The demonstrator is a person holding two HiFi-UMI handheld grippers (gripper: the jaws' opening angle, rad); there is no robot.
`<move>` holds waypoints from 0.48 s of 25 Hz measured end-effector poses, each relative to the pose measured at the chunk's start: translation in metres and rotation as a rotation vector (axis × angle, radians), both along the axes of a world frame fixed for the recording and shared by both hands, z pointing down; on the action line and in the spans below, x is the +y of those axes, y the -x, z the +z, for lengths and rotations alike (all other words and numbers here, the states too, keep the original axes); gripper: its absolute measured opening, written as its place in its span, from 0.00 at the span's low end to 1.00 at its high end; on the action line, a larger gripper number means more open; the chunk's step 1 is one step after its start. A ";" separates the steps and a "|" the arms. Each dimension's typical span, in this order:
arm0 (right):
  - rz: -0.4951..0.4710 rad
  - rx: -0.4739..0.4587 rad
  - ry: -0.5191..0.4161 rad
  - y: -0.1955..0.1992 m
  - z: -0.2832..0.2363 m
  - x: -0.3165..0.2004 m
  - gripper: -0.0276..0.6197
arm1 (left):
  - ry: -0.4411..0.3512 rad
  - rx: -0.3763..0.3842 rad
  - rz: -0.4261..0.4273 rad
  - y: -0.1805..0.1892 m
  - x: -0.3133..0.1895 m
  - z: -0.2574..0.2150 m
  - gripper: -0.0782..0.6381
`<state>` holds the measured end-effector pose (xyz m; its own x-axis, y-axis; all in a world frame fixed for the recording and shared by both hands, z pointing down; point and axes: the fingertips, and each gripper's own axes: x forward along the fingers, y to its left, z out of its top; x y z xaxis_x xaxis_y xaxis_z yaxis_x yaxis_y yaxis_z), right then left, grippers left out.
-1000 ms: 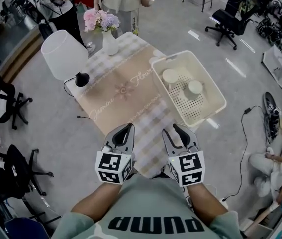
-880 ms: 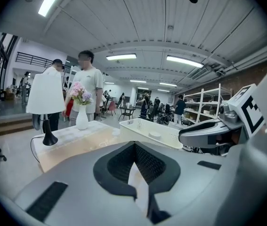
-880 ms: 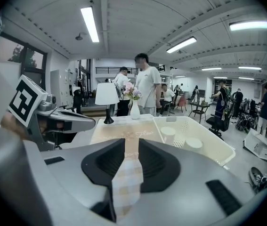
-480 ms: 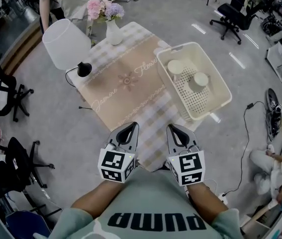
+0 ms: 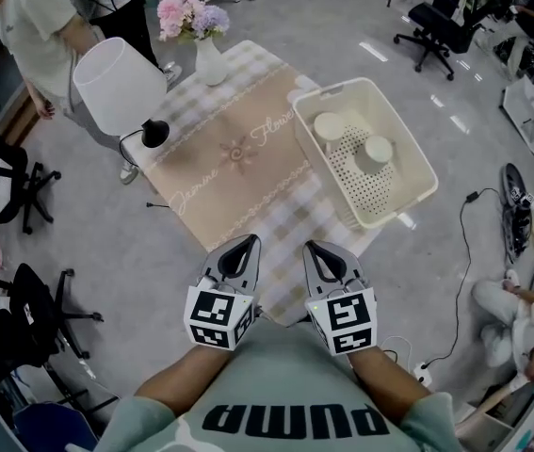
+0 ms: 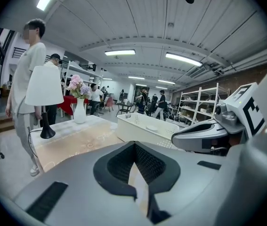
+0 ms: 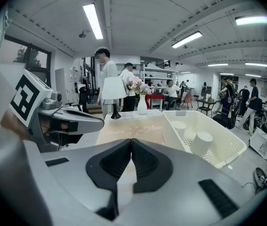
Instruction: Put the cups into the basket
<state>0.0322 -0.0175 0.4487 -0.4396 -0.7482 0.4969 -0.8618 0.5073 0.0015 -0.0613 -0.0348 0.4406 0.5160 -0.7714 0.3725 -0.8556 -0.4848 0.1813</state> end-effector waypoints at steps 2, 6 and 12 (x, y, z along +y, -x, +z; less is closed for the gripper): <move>0.001 0.001 0.001 -0.001 0.001 -0.001 0.07 | -0.002 -0.001 -0.001 0.000 -0.001 0.001 0.12; -0.001 -0.009 0.014 -0.002 0.004 -0.001 0.07 | -0.001 0.001 -0.005 0.000 -0.002 0.003 0.12; -0.011 0.007 0.030 -0.003 0.012 0.001 0.06 | 0.008 0.000 -0.009 -0.001 -0.002 0.005 0.12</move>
